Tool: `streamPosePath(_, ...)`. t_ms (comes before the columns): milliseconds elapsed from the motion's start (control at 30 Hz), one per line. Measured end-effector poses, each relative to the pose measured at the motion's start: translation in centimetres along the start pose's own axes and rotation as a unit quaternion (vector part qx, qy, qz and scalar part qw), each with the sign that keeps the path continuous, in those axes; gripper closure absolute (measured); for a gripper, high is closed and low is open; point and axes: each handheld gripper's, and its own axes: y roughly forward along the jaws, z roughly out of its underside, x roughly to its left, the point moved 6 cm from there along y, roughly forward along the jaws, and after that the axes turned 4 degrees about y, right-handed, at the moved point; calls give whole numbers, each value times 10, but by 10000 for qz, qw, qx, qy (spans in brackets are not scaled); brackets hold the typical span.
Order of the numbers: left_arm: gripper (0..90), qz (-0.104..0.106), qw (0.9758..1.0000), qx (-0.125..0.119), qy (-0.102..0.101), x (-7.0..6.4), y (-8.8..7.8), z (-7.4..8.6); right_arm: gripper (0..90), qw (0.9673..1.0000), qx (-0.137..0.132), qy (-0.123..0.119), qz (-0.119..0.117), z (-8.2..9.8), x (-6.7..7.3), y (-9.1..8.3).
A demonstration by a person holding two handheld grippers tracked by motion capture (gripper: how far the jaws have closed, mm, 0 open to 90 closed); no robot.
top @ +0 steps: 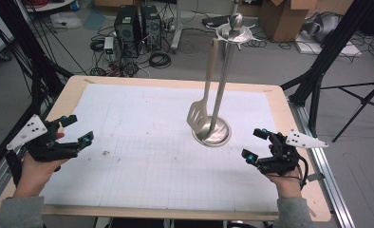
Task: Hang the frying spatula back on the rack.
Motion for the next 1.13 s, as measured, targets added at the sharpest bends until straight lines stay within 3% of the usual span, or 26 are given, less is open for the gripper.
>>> streamPosePath(300, 140, -330, 9994, 20, -142, 11, -10, 13, 26, 9997, -60, -13, 230, 2, -7, -3)
streamPosePath(533, 141, -657, 9976, 105, -168, 19, -17, 26, 25, 9981, -187, -27, 593, 5, -17, -10)
streamPosePath(733, 141, -814, 9962, 201, -217, 22, -19, 35, 25, 9958, -265, 52, 874, 13, -29, -20)
streamPosePath(1133, 140, -953, 9945, 415, -149, 16, -17, 40, 25, 9950, -326, 124, 933, 14, -34, -15)
